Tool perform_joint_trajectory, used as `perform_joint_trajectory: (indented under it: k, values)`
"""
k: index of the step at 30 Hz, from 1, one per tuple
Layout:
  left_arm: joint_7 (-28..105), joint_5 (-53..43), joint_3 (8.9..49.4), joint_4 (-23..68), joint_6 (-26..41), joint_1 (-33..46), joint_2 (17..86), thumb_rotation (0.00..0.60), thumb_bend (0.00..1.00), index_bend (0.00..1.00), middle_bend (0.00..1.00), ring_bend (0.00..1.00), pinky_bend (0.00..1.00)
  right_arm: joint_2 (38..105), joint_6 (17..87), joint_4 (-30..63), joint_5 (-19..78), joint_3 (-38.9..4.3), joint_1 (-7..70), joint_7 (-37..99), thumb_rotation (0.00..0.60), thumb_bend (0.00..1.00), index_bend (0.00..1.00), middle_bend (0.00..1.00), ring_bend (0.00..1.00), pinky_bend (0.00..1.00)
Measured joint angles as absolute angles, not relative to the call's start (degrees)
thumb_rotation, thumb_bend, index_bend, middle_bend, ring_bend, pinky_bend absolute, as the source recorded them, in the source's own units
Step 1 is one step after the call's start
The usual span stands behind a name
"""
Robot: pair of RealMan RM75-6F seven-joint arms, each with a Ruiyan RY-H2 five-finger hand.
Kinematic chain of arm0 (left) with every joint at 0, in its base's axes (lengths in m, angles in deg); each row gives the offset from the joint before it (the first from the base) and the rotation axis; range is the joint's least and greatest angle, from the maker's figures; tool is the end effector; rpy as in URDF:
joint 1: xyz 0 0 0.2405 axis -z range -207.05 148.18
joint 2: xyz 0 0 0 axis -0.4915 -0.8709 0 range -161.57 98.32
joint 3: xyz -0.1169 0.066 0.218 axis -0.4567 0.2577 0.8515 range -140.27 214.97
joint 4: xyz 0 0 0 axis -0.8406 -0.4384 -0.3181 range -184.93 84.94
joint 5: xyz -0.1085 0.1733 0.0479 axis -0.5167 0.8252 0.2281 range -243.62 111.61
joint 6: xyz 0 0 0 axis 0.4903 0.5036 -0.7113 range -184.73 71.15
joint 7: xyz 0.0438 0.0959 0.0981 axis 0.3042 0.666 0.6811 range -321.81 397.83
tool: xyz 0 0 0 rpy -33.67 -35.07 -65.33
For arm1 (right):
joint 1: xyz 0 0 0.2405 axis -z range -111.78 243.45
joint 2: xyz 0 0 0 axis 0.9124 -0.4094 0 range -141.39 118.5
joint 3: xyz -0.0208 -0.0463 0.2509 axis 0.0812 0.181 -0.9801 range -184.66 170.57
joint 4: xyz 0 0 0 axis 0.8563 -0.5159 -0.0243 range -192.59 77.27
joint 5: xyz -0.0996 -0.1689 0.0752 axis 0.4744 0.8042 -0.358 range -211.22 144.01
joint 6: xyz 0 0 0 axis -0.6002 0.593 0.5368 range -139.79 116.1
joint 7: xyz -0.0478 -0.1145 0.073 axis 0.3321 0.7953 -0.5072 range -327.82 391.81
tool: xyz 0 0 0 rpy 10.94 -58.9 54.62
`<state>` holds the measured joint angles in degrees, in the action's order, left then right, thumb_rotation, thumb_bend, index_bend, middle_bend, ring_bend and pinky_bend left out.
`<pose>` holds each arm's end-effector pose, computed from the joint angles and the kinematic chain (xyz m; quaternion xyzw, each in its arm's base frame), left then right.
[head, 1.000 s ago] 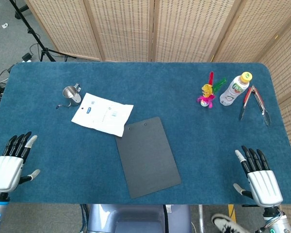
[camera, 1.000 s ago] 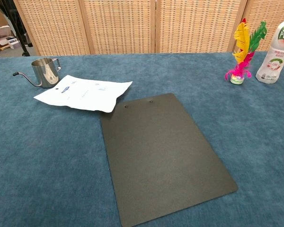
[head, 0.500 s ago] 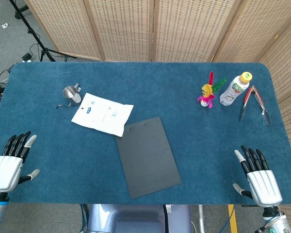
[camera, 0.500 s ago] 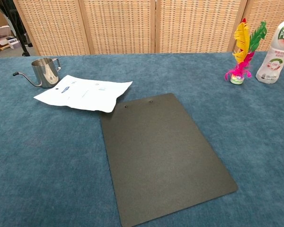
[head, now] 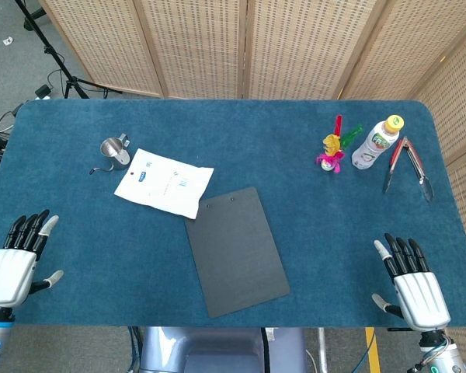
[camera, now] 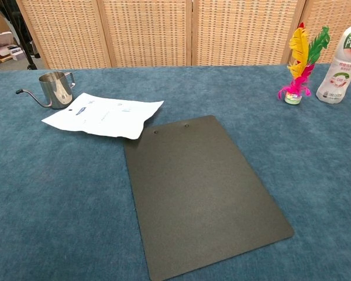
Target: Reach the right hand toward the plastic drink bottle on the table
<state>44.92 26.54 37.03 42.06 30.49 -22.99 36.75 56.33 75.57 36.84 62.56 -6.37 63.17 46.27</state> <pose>-0.2861 0.1782 0.1291 -0.6428 -0.3377 -0.4020 0.5578 -0.2820 -0.1537 0.1249 0.6663 -0.3150 0.3661 0.5681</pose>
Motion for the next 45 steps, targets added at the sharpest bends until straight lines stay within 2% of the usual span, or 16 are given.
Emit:
perform_joint_trajectory:
  k: [5, 6, 10, 13, 19, 27, 31, 37, 45]
  values:
    - [45.3, 26.6, 37.2, 42.2, 30.3, -23.0, 36.9, 0.6, 0.02, 0.0, 0.0, 0.0, 0.0, 57.4, 76.4, 36.4, 63.0, -7.5, 62.7, 46.8, 0.6, 0.19, 0.0, 0.03, 0.02, 0.01]
    - [45.4, 26.6, 37.2, 42.2, 30.3, -23.0, 36.9, 0.6, 0.02, 0.0, 0.0, 0.0, 0.0, 57.8, 76.5, 36.3, 63.0, -7.9, 62.5, 47.0, 0.6, 0.2, 0.0, 0.09, 0.06, 0.05]
    - [45.6, 26.3, 37.3, 42.3, 30.0, -23.0, 37.0, 0.6, 0.02, 0.0, 0.0, 0.0, 0.0, 58.9, 75.6, 36.6, 62.1, -9.6, 61.1, 49.3, 0.6, 0.21, 0.0, 0.37, 0.37, 0.36]
    - [45.6, 26.3, 37.2, 42.3, 30.0, -23.0, 37.0, 0.6, 0.02, 0.0, 0.0, 0.0, 0.0, 59.5, 73.3, 37.4, 60.8, -11.3, 59.1, 51.5, 0.6, 0.24, 0.0, 0.49, 0.53, 0.48]
    - [45.7, 26.0, 37.3, 42.2, 29.1, -22.7, 37.2, 0.6, 0.02, 0.0, 0.0, 0.0, 0.0, 61.0, 66.6, 39.3, 56.1, -14.9, 54.2, 57.5, 0.6, 0.26, 0.0, 0.64, 0.67, 0.61]
    - [45.7, 25.5, 37.4, 41.8, 27.8, -22.3, 37.6, 0.6, 0.02, 0.0, 0.0, 0.0, 0.0, 64.3, 55.4, 40.2, 42.7, -20.3, 45.7, 66.3, 0.6, 0.26, 0.0, 0.66, 0.7, 0.63]
    - [45.2, 24.4, 37.1, 41.5, 27.0, -22.0, 37.6, 0.6, 0.02, 0.0, 0.0, 0.0, 0.0, 66.3, 50.9, 37.8, 35.0, -23.3, 40.9, 69.6, 0.6, 0.26, 0.0, 0.66, 0.7, 0.63]
    - [44.9, 23.3, 36.6, 41.0, 25.9, -21.4, 37.8, 0.6, 0.02, 0.0, 0.0, 0.0, 0.0, 68.5, 46.1, 32.0, 25.3, -26.4, 34.3, 72.4, 0.6, 0.26, 0.0, 0.66, 0.7, 0.63]
    - [45.2, 22.5, 36.4, 40.8, 25.5, -21.2, 38.0, 0.6, 0.02, 0.0, 0.0, 0.0, 0.0, 69.5, 42.4, 26.5, 16.5, -28.4, 28.0, 74.3, 0.6, 0.26, 0.0, 0.66, 0.7, 0.63]
